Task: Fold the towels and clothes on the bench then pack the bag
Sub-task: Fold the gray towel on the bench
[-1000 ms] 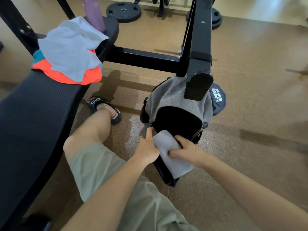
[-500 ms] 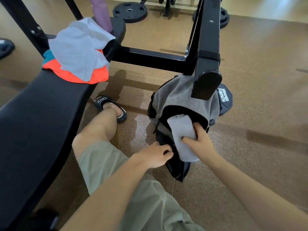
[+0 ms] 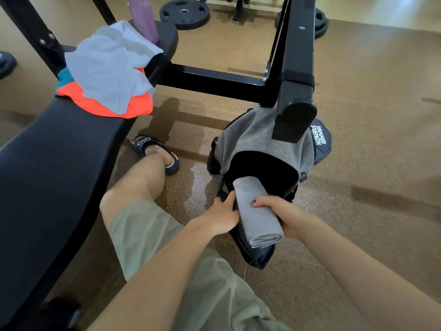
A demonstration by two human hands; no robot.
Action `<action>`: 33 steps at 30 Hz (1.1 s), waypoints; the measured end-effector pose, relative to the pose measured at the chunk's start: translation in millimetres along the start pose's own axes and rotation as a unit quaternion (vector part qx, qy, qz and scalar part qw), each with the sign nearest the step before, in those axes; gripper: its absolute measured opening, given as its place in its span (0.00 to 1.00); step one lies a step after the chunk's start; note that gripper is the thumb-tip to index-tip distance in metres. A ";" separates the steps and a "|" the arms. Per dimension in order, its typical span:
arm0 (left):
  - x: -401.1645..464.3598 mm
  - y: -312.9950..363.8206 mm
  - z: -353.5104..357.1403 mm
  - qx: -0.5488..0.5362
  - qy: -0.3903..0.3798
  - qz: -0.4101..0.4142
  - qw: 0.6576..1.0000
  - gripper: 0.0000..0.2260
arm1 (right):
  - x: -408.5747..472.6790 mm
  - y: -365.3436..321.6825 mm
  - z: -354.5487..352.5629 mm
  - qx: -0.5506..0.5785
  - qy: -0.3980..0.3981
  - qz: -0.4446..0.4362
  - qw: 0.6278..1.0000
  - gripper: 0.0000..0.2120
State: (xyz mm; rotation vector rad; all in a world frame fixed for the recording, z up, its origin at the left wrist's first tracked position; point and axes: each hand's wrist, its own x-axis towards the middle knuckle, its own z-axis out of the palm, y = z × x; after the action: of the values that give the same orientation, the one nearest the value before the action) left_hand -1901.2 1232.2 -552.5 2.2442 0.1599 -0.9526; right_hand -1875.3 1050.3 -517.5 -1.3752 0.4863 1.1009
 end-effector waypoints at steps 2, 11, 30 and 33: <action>-2.3 -6.9 -4.0 0.020 -0.039 -0.014 0.999 0.24 | 4.3 4.8 6.0 0.003 -0.025 -0.009 1.000 0.14; -13.6 -14.1 -14.4 0.030 0.080 -0.050 0.995 0.11 | 46.5 -0.6 -2.3 -0.397 0.194 -0.227 0.868 0.26; -34.4 -33.9 -43.3 0.028 0.151 -0.020 0.988 0.05 | 122.2 5.1 22.8 -0.754 0.211 -0.135 0.607 0.26; -37.1 -32.3 -61.5 0.052 0.157 -0.015 0.986 0.03 | 97.9 -8.3 42.6 -0.724 0.211 -0.237 0.612 0.20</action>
State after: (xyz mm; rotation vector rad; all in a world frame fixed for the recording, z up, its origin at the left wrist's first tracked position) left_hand -1903.3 1301.2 -514.5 2.4844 0.2895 -0.6289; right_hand -1837.0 1123.6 -585.3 -2.9877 -0.7126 0.5430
